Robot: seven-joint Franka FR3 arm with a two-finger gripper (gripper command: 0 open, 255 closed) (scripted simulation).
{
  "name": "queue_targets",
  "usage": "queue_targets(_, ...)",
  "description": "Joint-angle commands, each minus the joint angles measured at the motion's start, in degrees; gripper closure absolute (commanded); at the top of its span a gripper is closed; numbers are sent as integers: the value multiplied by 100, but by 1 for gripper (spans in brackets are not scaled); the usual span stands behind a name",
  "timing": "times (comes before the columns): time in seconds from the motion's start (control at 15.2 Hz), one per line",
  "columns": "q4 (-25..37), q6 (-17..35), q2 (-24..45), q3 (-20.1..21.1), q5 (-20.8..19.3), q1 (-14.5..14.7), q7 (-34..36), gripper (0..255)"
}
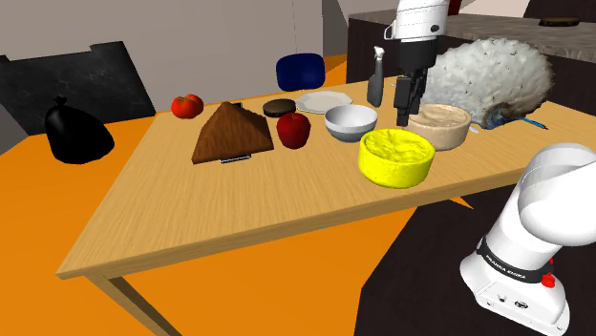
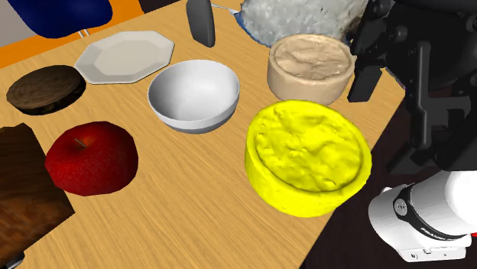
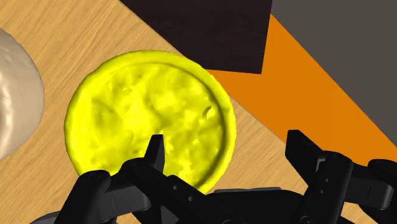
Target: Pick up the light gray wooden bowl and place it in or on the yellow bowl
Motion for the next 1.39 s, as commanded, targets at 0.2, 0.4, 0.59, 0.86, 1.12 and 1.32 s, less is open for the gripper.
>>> queue_targets(0.2, 197, 434, 579, -10, -137, -58, -80, 0)
queue_targets(0.4, 458, 821, 1172, -22, -271, -113, -138, 0)
queue_targets(0.59, 783, 1157, 1775, -33, -401, -168, -178, 0)
queue_targets(0.86, 1312, 1517, 2584, -51, -575, -234, -208, 0)
queue_targets(1.12, 1954, 1774, 3400, -71, -747, -292, -219, 0)
queue_targets(1.32, 2514, 1895, 4017, -91, -873, -327, -220, 0)
